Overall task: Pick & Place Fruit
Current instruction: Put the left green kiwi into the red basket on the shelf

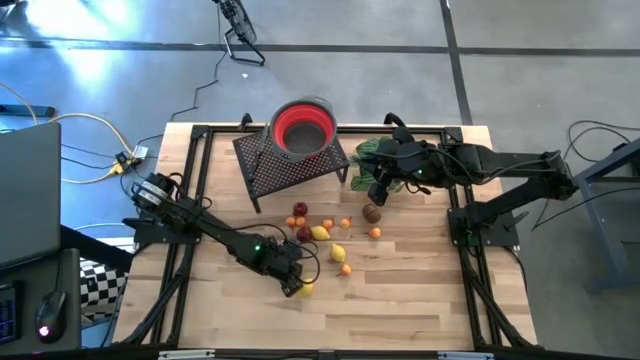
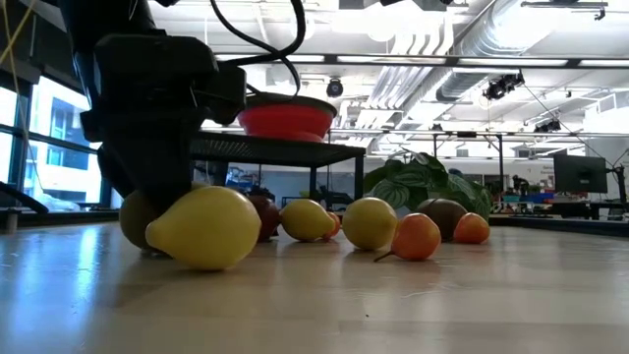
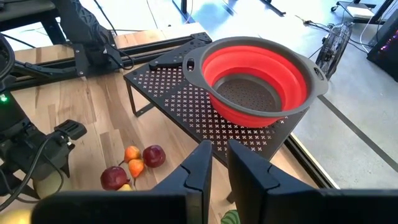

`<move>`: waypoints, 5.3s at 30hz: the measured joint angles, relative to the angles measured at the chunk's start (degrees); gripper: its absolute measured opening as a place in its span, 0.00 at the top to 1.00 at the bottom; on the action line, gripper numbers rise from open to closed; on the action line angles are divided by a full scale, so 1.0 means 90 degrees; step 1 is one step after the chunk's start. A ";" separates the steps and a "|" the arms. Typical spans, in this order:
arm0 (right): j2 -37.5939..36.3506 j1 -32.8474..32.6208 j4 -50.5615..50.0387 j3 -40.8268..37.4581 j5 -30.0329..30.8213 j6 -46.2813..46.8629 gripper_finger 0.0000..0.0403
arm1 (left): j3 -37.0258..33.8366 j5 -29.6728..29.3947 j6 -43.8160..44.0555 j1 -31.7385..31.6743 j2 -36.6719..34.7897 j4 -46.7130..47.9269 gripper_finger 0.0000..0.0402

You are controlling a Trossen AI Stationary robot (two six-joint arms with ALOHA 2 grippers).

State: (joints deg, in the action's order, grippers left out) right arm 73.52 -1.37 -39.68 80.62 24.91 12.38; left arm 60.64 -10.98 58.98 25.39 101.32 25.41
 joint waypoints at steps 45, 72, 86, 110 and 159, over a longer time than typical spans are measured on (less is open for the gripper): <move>0.0000 -0.0001 -0.0048 0.0000 0.0000 -0.0023 0.89 | 0.0010 -0.0582 -0.1914 -0.1781 -0.3833 -0.1941 0.43; 0.0000 0.0002 -0.0044 0.0000 0.0036 -0.0022 0.89 | 0.0010 -0.0470 -0.2921 -0.4387 -0.4036 -0.2803 0.43; 0.0000 0.0051 -0.0041 0.0000 0.0053 -0.0022 0.89 | 0.1842 -0.0252 -0.3817 -0.5035 -0.3132 -0.1237 0.43; 0.0000 0.0087 -0.0049 -0.0001 0.0050 -0.0017 0.89 | 0.4901 0.0306 -0.3613 -0.6035 -0.0386 0.2943 0.43; 0.0000 0.0087 -0.0053 -0.0001 0.0046 -0.0017 0.89 | 0.4856 0.0408 -0.3509 -0.6030 0.0534 0.3161 0.29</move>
State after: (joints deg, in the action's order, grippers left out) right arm 73.52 -0.58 -40.16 80.61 25.32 12.23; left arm 104.35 -7.31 27.40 -28.88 106.13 53.86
